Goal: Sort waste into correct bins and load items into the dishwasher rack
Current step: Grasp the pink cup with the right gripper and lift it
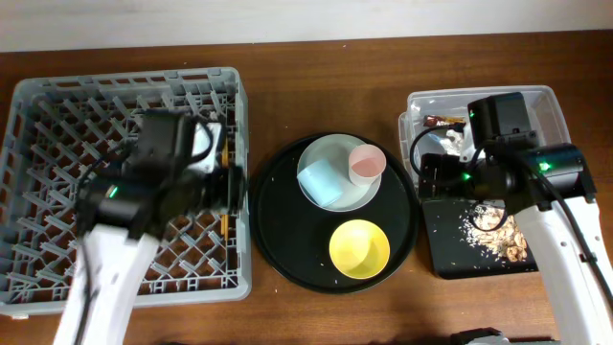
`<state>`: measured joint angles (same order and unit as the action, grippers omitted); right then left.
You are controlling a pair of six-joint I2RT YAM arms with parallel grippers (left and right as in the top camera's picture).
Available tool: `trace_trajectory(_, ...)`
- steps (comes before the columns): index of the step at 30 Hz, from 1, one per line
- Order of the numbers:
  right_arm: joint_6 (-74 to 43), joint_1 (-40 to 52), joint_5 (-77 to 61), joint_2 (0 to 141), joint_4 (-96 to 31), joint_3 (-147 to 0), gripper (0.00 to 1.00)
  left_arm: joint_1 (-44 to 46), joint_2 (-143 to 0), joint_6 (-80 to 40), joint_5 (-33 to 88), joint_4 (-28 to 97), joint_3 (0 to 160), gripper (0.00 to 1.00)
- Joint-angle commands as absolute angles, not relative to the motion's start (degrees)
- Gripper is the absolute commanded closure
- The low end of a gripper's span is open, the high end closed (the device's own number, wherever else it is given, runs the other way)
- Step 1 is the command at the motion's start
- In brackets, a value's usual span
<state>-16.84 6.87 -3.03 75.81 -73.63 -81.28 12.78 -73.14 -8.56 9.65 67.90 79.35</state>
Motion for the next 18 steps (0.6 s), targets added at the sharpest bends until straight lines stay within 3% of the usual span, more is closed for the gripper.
trace_trajectory(1,-14.8,7.4,-19.4,75.9,-70.8,-81.6,0.38,12.6,-65.2,-10.7,12.0,73.3,80.0,0.27)
trace_trajectory(2,-14.8,9.9,-20.1,76.3,-68.8,-81.4,0.72,12.6,-62.4,-10.7,12.3,75.7,80.0,0.27)
trace_trajectory(3,-14.8,13.0,-16.9,76.7,-66.5,-80.5,0.75,12.6,-61.0,-10.7,12.3,76.9,80.0,0.27)
trace_trajectory(4,-14.8,17.1,-12.7,77.6,-63.4,-78.9,0.72,12.6,-60.2,-10.7,12.3,77.6,80.0,0.27)
trace_trajectory(5,-14.8,21.1,-7.9,79.3,-60.9,-77.6,0.59,12.6,-60.0,-10.7,12.3,78.1,80.0,0.27)
trace_trajectory(6,-14.8,23.6,-3.2,81.4,-59.2,-77.0,0.31,12.6,-60.0,-10.7,12.3,79.0,80.0,0.27)
trace_trajectory(7,-14.8,25.3,-0.8,84.0,-57.4,-76.8,0.26,12.6,-60.0,-10.7,12.3,79.5,80.0,0.27)
trace_trajectory(11,-12.6,26.6,3.9,95.4,-48.2,-76.8,0.39,12.6,-60.0,-10.7,12.3,80.4,79.9,0.26)
trace_trajectory(16,-12.2,26.6,3.9,106.2,-42.1,-76.8,0.44,12.6,-60.0,-10.6,12.3,80.4,79.9,0.26)
trace_trajectory(17,-12.2,26.6,3.9,107.4,-41.7,-76.8,0.53,12.6,-60.0,-10.6,12.2,80.4,79.9,0.26)
trace_trajectory(18,-12.2,26.6,4.0,108.1,-41.5,-76.8,0.72,12.6,-60.0,-10.6,12.2,80.4,79.9,0.26)
